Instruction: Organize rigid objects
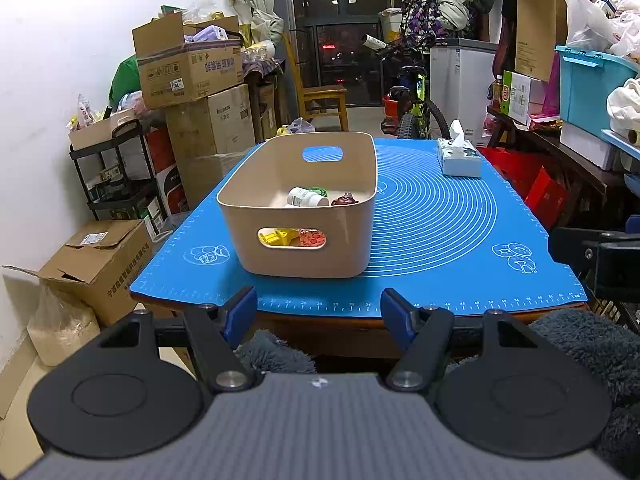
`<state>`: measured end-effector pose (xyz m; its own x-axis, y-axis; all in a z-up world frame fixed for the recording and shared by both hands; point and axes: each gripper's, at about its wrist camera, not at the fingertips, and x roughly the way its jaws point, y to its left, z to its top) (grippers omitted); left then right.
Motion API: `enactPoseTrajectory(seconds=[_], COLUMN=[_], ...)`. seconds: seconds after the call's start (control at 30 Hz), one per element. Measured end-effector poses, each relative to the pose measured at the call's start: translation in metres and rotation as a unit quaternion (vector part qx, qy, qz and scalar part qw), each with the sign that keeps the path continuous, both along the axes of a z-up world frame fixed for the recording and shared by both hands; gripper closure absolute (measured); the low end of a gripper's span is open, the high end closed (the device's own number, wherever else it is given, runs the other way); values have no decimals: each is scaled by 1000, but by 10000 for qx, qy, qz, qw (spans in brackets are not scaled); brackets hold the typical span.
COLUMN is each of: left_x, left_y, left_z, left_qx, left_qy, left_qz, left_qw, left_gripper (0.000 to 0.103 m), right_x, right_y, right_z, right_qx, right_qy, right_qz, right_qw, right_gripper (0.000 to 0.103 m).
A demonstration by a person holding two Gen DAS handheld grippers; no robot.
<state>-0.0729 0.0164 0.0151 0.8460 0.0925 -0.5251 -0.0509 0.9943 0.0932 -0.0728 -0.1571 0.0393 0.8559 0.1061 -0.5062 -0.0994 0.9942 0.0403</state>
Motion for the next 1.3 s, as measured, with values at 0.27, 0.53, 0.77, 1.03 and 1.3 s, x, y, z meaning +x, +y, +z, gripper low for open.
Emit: enactPoseTrajectory(seconds=[0.27, 0.53, 0.77, 1.03, 1.3], left_x=[0, 1, 0, 0, 0], left_y=[-5, -7, -6, -7, -6], left_z=[0, 1, 1, 1, 2], left_qx=[-16, -24, -53, -49, -59], left_qy=[-3, -11, -19, -26, -27], left_qz=[-20, -18, 2, -3, 3], left_qw=[10000, 10000, 10000, 10000, 10000], left_gripper=[34, 34, 34, 34, 34], right_x=[0, 0, 0, 0, 0], right_y=[0, 6, 7, 6, 6], right_z=[0, 1, 1, 1, 1], right_qx=[-3, -56, -55, -57, -58], right_qy=[1, -6, -1, -1, 1], right_qz=[9, 64, 59, 56, 56], right_qw=[10000, 10000, 10000, 10000, 10000], right_gripper=[5, 5, 5, 5, 5])
